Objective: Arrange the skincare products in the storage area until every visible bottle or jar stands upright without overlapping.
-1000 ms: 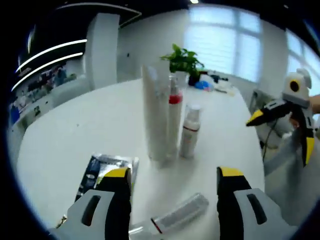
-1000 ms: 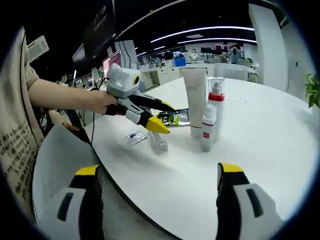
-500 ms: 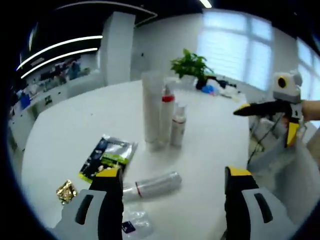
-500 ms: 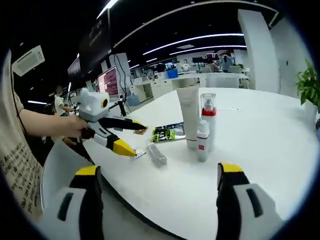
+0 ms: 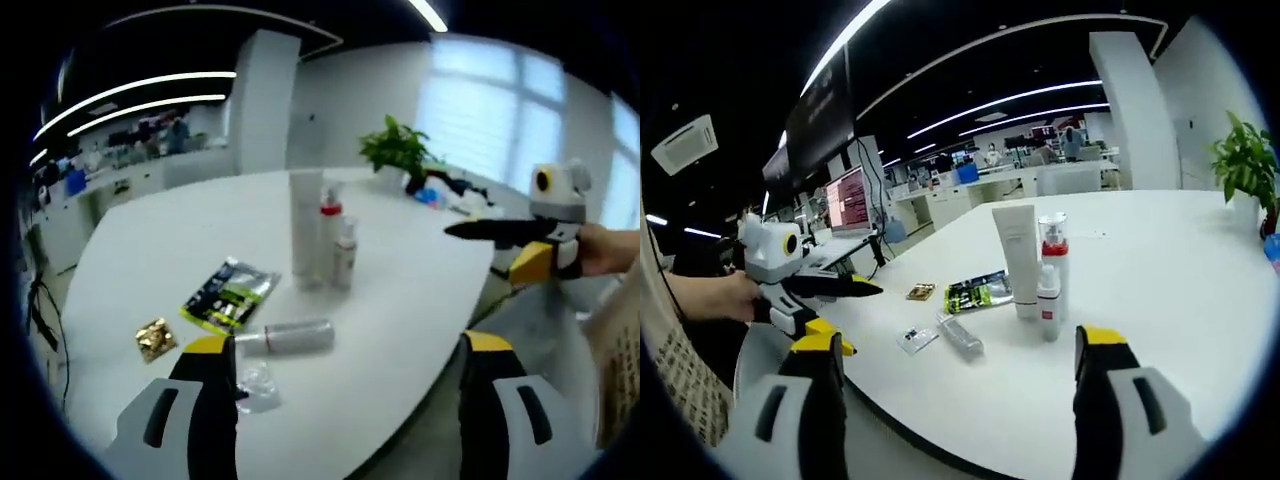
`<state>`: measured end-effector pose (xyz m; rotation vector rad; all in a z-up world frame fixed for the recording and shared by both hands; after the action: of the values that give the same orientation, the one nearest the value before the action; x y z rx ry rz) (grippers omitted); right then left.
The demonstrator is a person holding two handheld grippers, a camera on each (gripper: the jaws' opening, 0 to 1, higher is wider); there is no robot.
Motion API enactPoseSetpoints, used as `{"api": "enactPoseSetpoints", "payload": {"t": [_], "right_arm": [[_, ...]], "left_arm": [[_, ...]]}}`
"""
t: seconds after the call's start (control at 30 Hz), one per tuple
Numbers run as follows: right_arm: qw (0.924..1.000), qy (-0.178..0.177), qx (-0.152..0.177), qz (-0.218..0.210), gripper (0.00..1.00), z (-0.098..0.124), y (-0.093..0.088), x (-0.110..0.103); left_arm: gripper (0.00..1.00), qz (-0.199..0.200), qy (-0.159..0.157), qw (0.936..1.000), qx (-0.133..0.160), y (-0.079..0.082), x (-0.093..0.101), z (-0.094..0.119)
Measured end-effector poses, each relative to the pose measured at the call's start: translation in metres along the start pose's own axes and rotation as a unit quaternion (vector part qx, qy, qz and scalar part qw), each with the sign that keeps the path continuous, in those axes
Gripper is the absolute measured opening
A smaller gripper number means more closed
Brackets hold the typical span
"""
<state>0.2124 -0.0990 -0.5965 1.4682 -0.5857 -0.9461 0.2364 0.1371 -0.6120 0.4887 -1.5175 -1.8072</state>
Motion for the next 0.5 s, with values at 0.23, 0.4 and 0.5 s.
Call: {"api": "enactPoseSetpoints", "payload": {"t": [0.23,0.4,0.5], "right_arm": [[0.9997,0.013,-0.02,0.007,0.94,0.001,-0.015,-0.01],[0.9994,0.017,-0.025,0.018,0.93,0.0,-0.017,-0.01],[0.9993,0.017,-0.027,0.018,0.93,0.001,-0.019,-0.01]], "left_arm": [[0.91,-0.001,0.033,0.9994,0.002,-0.003,0.003,0.024],[0.9,-0.002,0.05,0.9987,0.003,-0.01,0.007,0.036],[0.89,-0.005,0.053,0.9986,0.003,-0.012,0.01,0.038]]}}
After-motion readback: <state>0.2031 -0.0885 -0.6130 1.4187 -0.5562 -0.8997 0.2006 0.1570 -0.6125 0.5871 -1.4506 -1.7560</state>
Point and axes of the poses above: the point that each gripper's makers call its tool centre point, and the gripper's own axes: z roughly backward along the fingers, x roughly to its right, y roughly out of its top, the point moved 8 cm from there along z, roughly backward along the fingers, and after that the axes turned 13 degrees about x, right-handed, at the moved point
